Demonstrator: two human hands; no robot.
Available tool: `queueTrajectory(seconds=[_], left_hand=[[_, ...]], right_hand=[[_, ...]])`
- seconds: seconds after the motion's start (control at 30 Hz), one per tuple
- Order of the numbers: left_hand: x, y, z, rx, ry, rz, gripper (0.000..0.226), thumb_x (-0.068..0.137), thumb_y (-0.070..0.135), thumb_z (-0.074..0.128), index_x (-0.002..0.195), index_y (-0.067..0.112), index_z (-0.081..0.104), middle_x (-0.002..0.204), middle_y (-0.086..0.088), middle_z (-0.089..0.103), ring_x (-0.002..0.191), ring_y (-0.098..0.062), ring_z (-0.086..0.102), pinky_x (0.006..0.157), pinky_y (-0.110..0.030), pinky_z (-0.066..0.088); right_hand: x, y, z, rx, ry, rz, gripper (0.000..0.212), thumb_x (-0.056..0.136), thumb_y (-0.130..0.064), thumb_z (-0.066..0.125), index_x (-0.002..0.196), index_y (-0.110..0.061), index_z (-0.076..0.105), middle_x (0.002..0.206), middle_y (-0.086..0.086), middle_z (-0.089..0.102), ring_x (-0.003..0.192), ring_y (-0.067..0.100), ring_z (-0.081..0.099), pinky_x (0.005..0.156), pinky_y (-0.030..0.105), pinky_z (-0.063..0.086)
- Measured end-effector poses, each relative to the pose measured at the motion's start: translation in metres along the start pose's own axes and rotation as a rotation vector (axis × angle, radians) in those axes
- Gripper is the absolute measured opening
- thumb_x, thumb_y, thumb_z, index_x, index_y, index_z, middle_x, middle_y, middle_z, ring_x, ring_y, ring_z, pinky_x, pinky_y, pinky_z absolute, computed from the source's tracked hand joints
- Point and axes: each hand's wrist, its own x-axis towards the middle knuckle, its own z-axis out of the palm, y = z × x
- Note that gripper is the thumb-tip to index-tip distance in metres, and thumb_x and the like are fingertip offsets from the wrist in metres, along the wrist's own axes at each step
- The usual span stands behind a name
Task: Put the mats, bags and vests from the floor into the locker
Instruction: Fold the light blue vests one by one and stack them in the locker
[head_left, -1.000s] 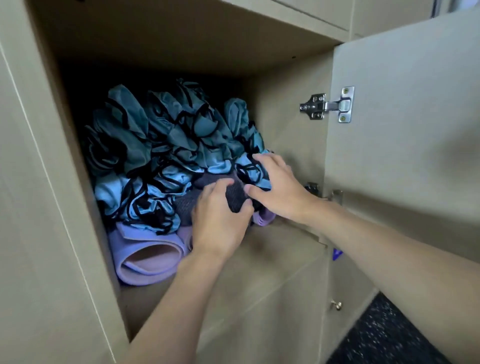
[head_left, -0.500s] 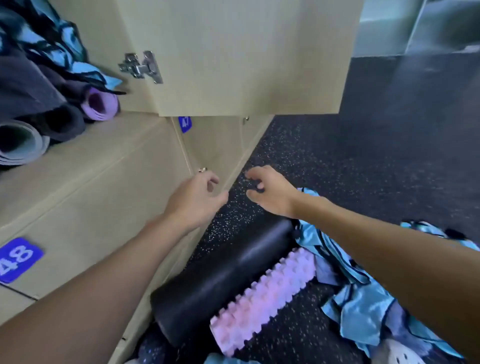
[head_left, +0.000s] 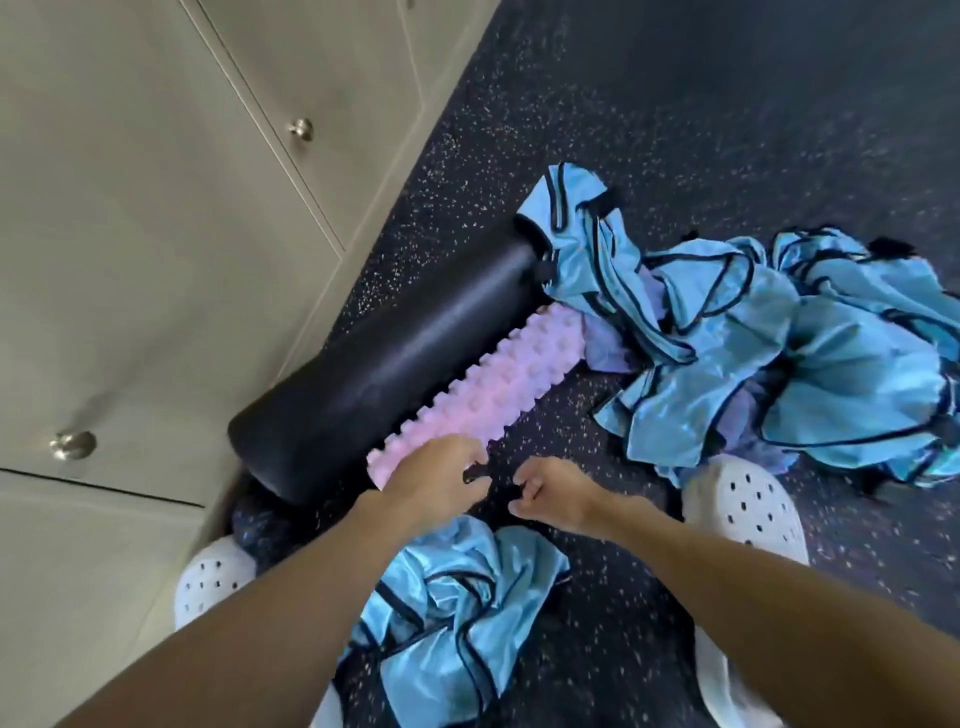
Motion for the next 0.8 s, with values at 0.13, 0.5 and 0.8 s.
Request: queueTrajectory(seconds=[0.13,0.5,0.8], left_hand=[[-0.012,-0.016,0.046,-0.013,-0.087,0.004,0.034,0.091,0.033,0.064,0.123,0.023,0.061,0.121,0.002,0.061,0.112,-0.020,0.057,0.095,-0.034,0.046],[-0.030,-0.021,0.050,-0.148,0.064,0.005,0.021,0.091,0.010,0.064,0.108,0.019,0.071,0.098,-0.004,0.070,0.090,-0.023,0.065,0.083,-0.039,0.054],[-0.065,0.008,-0.100,-0.403,0.467,0.180,0.023,0.085,0.006,0.074,0.077,0.026,0.066,0.073,0.006,0.069,0.060,0.005,0.059,0.061,-0.017,0.045]], right_hand=[[0.000,0.013,0.040,-0.013,-0.001,-0.015,0.035,0.077,-0.034,0.071,0.108,-0.020,0.061,0.099,0.001,0.063,0.092,0.018,0.059,0.073,0.028,0.044],[-0.020,-0.007,0.023,-0.056,0.101,-0.046,0.017,0.087,-0.005,0.059,0.072,-0.013,0.063,0.071,0.001,0.061,0.065,0.014,0.052,0.051,0.021,0.036],[-0.076,-0.099,-0.114,-0.037,0.402,-0.264,0.023,0.089,-0.011,0.058,0.077,0.008,0.058,0.072,0.020,0.055,0.067,0.019,0.043,0.058,0.033,0.029]])
